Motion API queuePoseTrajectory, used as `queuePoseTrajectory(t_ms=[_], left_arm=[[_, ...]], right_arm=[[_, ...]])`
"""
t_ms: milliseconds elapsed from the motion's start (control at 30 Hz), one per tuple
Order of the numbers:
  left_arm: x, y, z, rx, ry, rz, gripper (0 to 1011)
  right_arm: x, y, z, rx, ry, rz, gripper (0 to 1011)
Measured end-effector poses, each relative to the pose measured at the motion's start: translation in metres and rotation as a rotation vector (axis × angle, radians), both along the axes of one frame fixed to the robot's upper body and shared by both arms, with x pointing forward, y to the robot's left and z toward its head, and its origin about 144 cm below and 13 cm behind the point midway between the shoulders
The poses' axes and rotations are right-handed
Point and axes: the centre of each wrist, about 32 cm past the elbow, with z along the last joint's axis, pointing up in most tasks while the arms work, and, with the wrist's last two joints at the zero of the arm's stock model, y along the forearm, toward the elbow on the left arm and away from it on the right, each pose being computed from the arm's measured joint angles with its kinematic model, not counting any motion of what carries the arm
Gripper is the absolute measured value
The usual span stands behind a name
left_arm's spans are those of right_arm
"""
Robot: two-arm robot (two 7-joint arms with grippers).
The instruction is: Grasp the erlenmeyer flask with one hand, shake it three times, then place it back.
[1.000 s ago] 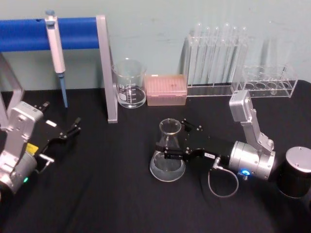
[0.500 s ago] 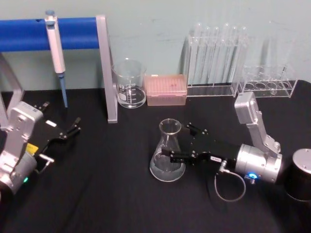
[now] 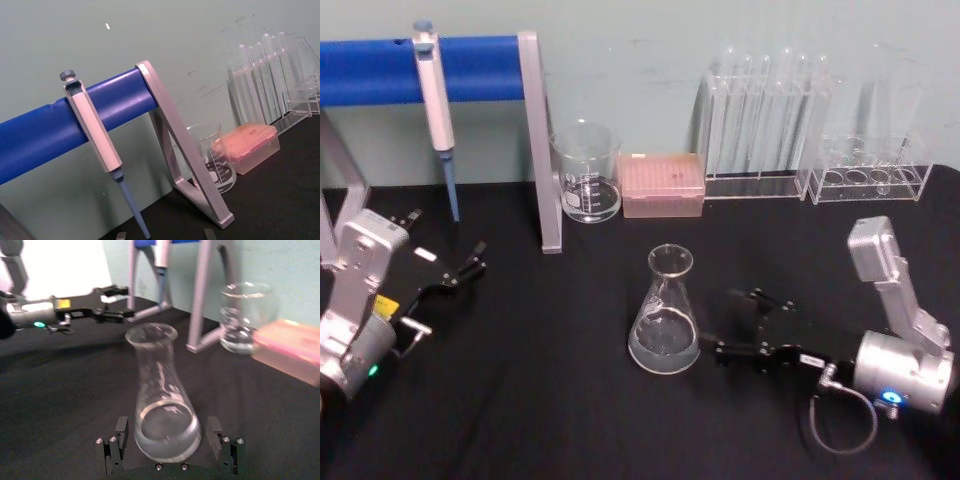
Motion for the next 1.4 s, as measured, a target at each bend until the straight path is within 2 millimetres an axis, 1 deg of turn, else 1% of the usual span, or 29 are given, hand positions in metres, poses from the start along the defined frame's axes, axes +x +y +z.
queuePoseTrajectory(t_ms=[100, 233, 433, 567, 733, 967, 1167, 1400], left_arm=[[0.0, 0.0, 0.0, 0.0, 0.0, 0.0, 1001], [0.0, 0.0, 0.0, 0.0, 0.0, 0.0, 1001], [0.0, 0.0, 0.0, 0.0, 0.0, 0.0, 1001], [0.0, 0.0, 0.0, 0.0, 0.0, 0.0, 1001], [0.0, 0.0, 0.0, 0.0, 0.0, 0.0, 1001], [0.0, 0.0, 0.0, 0.0, 0.0, 0.0, 1001], [0.0, 0.0, 0.0, 0.0, 0.0, 0.0, 1001], [0.0, 0.0, 0.0, 0.0, 0.0, 0.0, 1001]], right_arm=[[-0.007, -0.011, -0.001, -0.016, 0.02, -0.06, 1000], [-0.011, -0.021, 0.001, -0.011, 0.006, -0.151, 1000], [-0.007, -0.025, 0.01, 0.017, -0.081, -0.25, 1000], [-0.001, -0.022, 0.016, 0.046, -0.146, -0.304, 1000], [0.011, -0.011, 0.025, 0.088, -0.244, -0.395, 1000], [0.016, 0.002, 0.028, 0.092, -0.32, -0.515, 1000], [0.013, 0.009, 0.018, 0.073, -0.267, -0.585, 1000], [0.009, 0.013, 0.0, 0.021, -0.182, -0.64, 1000]])
